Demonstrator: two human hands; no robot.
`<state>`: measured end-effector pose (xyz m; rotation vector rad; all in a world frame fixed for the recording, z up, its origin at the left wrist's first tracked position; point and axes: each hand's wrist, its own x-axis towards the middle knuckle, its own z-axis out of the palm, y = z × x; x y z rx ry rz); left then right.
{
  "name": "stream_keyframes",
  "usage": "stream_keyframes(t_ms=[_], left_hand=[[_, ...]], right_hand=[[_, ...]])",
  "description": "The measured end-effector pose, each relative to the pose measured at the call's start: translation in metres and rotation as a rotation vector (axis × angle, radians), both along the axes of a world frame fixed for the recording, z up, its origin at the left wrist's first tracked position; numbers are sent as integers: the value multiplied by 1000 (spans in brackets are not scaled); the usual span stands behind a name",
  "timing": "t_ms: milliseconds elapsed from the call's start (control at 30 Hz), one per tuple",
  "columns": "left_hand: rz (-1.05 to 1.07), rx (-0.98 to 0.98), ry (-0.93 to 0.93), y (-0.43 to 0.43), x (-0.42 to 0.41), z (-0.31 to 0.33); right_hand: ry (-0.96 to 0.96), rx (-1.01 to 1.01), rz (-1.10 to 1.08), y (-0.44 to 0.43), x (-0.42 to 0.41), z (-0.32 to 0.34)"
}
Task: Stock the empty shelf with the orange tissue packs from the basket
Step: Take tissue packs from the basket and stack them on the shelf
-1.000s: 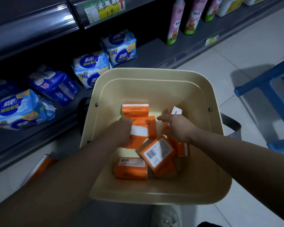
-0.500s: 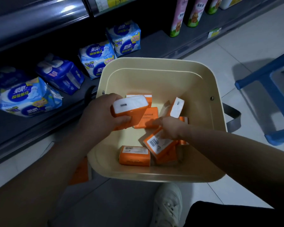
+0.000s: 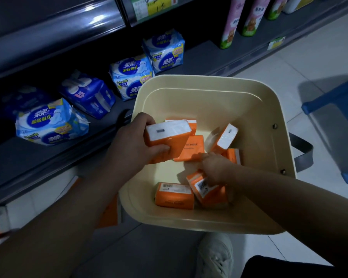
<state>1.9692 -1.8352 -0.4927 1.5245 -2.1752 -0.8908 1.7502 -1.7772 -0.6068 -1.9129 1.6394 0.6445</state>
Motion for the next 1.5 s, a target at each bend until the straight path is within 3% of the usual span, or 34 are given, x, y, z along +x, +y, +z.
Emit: stream_keyframes(t_ms=[267, 367, 533, 767, 900, 1033, 1133, 1233, 1500], left_hand=[[93, -83, 73, -2, 13, 24], [155, -104, 136, -4, 22, 43], [196, -192, 167, -5, 39, 89], [119, -283, 31, 0, 64, 159], [91, -318, -50, -2, 80, 186], [117, -318, -79, -5, 98, 202], [128, -296, -105, -10, 111, 206], [154, -279, -110, -19, 119, 212], [232, -196, -75, -30, 141, 220]], right_hand=[[-258, -176, -219, -26, -19, 82], [-279, -315, -305, -28, -22, 126], [-495, -433, -406, -11, -20, 191], [-497, -730, -340, 8, -9, 251], [-505, -855, -408, 7, 6, 269], [-707, -846, -451, -7, 26, 284], [-755, -854, -430, -15, 44, 290], [-933, -780, -543, -20, 59, 296], [-1324, -811, -804, -27, 74, 302]])
